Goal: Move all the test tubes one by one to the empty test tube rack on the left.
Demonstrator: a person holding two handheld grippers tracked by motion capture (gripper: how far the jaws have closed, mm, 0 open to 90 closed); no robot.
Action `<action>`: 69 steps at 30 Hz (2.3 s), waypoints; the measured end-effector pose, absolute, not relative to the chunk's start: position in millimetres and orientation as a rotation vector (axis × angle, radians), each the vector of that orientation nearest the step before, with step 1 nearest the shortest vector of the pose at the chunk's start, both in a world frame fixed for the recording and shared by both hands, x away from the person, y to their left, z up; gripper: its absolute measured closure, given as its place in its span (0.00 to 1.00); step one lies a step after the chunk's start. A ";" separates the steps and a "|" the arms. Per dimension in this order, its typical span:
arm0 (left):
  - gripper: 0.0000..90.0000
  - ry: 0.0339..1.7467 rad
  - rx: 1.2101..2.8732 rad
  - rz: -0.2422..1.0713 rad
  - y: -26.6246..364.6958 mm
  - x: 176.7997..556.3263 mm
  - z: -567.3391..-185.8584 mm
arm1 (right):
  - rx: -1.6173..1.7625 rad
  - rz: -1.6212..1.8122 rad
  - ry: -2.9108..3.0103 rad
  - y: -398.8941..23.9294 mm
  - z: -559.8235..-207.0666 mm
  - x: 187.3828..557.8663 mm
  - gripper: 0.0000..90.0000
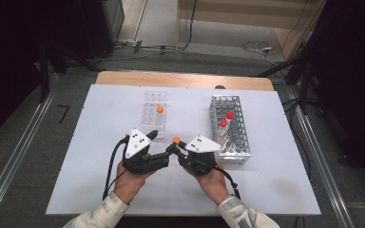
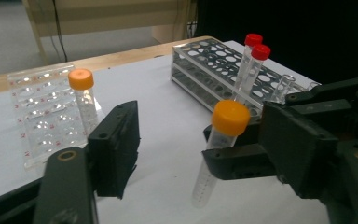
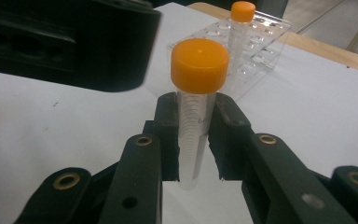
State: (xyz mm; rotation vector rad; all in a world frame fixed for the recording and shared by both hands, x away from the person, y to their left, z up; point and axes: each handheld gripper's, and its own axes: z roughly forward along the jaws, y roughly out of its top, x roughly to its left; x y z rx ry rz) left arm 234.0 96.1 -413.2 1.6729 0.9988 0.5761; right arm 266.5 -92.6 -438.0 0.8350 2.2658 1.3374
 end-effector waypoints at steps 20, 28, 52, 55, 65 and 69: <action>0.65 0.970 1.703 0.510 99.8 240.7 -416.4 | 0.796 1.356 2.281 -74.4 -437.1 264.3 0.80; 0.74 0.977 1.701 0.499 101.0 241.2 -417.0 | 0.782 1.363 2.285 -72.5 -437.8 264.3 0.80; 0.78 1.000 1.690 0.533 108.0 244.5 -413.4 | 0.847 1.382 2.366 -84.4 -436.1 264.0 0.33; 0.78 1.008 1.684 0.541 110.8 246.6 -410.9 | 0.833 1.378 2.373 -93.0 -434.3 257.6 0.30; 0.78 1.054 1.644 0.572 120.5 265.6 -396.1 | 0.829 1.388 2.372 -132.4 -432.3 231.7 0.26; 0.78 1.071 1.632 0.566 123.9 275.9 -389.9 | 0.841 1.375 2.362 -146.9 -431.4 228.1 0.26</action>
